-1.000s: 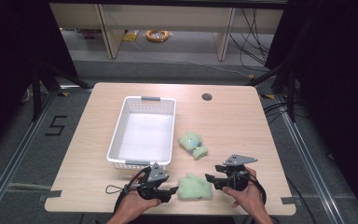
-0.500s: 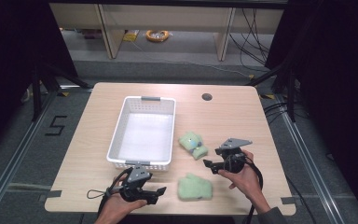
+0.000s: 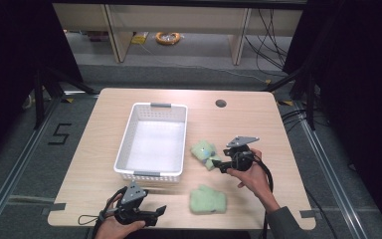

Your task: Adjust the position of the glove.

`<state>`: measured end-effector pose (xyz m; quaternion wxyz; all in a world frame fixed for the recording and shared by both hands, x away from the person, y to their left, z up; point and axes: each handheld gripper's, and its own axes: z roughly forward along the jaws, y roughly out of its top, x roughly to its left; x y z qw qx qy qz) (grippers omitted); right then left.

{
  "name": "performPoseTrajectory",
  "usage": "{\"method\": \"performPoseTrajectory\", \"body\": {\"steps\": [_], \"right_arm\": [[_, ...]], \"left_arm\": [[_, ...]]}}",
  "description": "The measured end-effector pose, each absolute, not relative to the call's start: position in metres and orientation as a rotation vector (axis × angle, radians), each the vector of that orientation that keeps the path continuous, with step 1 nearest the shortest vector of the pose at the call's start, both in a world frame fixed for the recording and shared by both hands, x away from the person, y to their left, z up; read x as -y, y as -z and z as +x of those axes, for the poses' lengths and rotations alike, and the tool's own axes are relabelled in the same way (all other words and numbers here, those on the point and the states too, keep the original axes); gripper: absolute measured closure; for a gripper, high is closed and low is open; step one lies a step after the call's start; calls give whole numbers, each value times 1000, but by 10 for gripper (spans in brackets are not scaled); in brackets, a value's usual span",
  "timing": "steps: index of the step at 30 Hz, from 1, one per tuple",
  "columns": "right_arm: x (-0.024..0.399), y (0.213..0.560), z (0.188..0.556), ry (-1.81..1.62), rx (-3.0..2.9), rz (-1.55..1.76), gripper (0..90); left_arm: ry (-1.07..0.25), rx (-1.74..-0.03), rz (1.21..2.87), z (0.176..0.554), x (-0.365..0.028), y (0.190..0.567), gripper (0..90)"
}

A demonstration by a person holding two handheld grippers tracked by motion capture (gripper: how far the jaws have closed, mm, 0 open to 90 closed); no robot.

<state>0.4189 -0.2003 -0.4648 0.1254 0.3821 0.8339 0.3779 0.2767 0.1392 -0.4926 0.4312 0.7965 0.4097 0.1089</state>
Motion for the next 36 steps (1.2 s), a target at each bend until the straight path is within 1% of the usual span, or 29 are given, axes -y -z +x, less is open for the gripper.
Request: {"method": "performPoseTrajectory", "body": {"steps": [6, 7, 8, 9, 11, 13, 15, 17, 20, 25, 28, 30, 33, 34, 35, 36], "right_arm": [[197, 464, 433, -1080, -2411, 1079, 427], [196, 462, 434, -1063, -2439, 1086, 437], [195, 462, 436, -1059, -2443, 1084, 443], [192, 464, 439, -1069, -2428, 1083, 455], [188, 465, 444, -1059, -2444, 1077, 478], [182, 470, 449, -1052, -2447, 1075, 493], [178, 472, 453, -1026, -2479, 1089, 506], [173, 475, 457, -1034, -2463, 1095, 507], [167, 479, 460, -1005, -2471, 1100, 507], [160, 488, 462, -963, -2496, 1091, 508], [160, 492, 463, -924, -2513, 1085, 554], [162, 497, 464, -958, -2495, 1112, 573], [165, 499, 466, -959, -2493, 1110, 612], [165, 499, 466, -961, -2495, 1111, 629], [166, 499, 466, -946, -2512, 1104, 658], [166, 498, 465, -946, -2516, 1117, 681]], "left_arm": [[-270, -1032, 1970, 276, -137, 495, 173], [-255, -1030, 1978, 276, -137, 495, 174], [-268, -1019, 1996, 276, -138, 495, 174], [-264, -1026, 1980, 275, -136, 496, 175], [-254, -1025, 1986, 275, -136, 496, 175], [-266, -987, 2023, 276, -138, 495, 177], [-263, -996, 2015, 275, -137, 495, 178], [-272, -996, 1993, 275, -135, 496, 182], [-270, -978, 2036, 276, -136, 497, 184], [-271, -977, 2036, 276, -136, 497, 186], [-276, -985, 2046, 277, -137, 497, 188], [-282, -991, 2029, 276, -136, 498, 188], [-264, -985, 2030, 276, -135, 498, 188], [-276, -974, 2051, 277, -136, 497, 188], [-262, -997, 2036, 276, -135, 498, 188], [-255, -984, 2040, 276, -136, 497, 189]]}}
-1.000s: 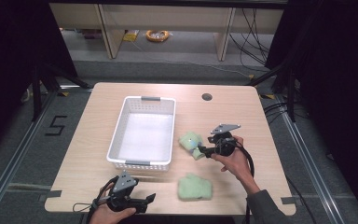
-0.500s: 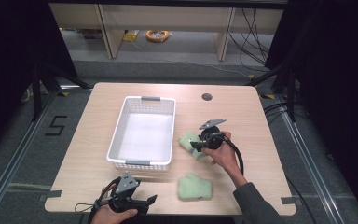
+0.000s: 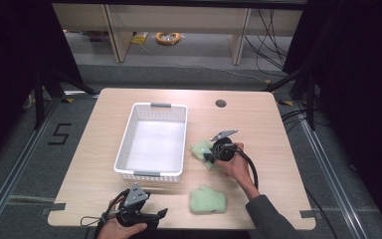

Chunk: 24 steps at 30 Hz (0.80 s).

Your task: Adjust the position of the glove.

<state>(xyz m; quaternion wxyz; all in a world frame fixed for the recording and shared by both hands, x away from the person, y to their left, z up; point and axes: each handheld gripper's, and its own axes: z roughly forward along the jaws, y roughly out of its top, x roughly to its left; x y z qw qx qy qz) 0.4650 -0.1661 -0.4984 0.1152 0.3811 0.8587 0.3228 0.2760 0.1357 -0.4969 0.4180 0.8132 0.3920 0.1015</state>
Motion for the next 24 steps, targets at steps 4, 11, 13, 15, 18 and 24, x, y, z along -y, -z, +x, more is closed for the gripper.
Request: {"method": "performPoseTrajectory", "body": {"steps": [4, 11, 13, 15, 18, 24], "right_arm": [[168, 499, 465, -951, -2531, 1059, 798], [173, 487, 460, -991, -2544, 966, 831], [176, 479, 454, -1038, -2543, 906, 831], [180, 467, 445, -1077, -2553, 861, 831], [188, 450, 431, -1130, -2595, 793, 831], [196, 437, 392, -1188, -2647, 654, 830]], "left_arm": [[-271, -982, 2036, 277, -136, 498, 191], [-270, -974, 2054, 277, -136, 498, 194], [-268, -974, 2047, 277, -136, 498, 194], [-274, -997, 2025, 276, -135, 499, 194], [-278, -984, 2038, 276, -135, 498, 194], [-268, -979, 2019, 276, -134, 498, 195]]}}
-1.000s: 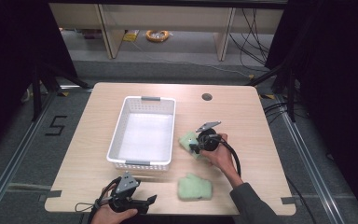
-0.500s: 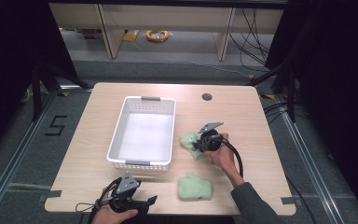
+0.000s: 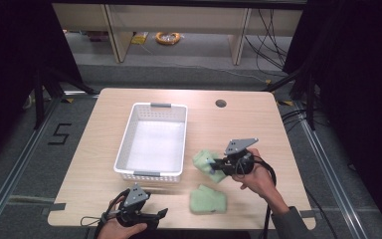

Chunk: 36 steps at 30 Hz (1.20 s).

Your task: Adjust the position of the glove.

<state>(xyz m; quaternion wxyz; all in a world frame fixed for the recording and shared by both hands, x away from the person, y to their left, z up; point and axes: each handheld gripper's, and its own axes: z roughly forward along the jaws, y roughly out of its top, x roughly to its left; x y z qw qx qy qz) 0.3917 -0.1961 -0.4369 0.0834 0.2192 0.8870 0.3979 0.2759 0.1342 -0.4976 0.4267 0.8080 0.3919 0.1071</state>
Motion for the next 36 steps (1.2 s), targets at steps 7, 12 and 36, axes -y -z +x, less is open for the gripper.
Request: {"method": "performPoseTrajectory", "body": {"steps": [7, 12, 36], "right_arm": [[198, 440, 358, -1234, -2709, 593, 829], [198, 443, 347, -1239, -2729, 562, 828], [187, 462, 333, -1198, -2815, 453, 824]], "left_arm": [[-264, -972, 2029, 276, -134, 496, 195], [-260, -974, 2016, 276, -133, 497, 194], [-254, -975, 2006, 275, -128, 498, 194]]}}
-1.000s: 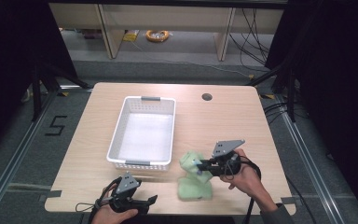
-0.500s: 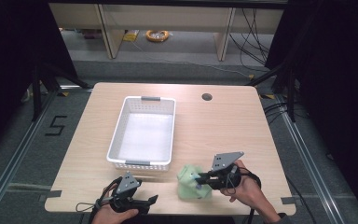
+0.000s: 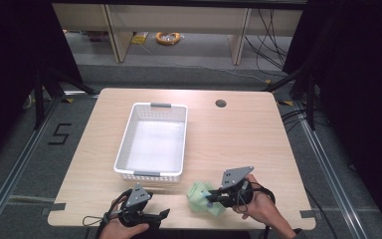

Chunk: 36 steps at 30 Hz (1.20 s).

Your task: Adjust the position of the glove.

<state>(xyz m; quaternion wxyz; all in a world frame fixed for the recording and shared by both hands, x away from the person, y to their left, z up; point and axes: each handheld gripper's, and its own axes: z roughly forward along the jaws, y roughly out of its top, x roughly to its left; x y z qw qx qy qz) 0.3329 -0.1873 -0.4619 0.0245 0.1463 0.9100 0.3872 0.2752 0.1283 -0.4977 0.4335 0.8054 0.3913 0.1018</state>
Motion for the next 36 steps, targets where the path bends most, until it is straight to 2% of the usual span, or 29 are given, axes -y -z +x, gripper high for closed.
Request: {"method": "performPoseTrajectory", "body": {"steps": [25, 30, 32, 35, 36], "right_arm": [[189, 478, 335, -1156, -2852, 464, 794], [190, 478, 333, -1170, -2834, 509, 741], [191, 476, 330, -1163, -2824, 538, 670], [196, 471, 323, -1173, -2781, 610, 622], [198, 469, 319, -1168, -2755, 648, 610]], "left_arm": [[-234, -940, 2022, 275, -119, 496, 200], [-224, -861, 2047, 275, -105, 493, 203], [-217, -846, 2044, 275, -98, 491, 210], [-229, -772, 2078, 280, -92, 486, 222], [-205, -800, 2035, 279, -87, 485, 225]]}}
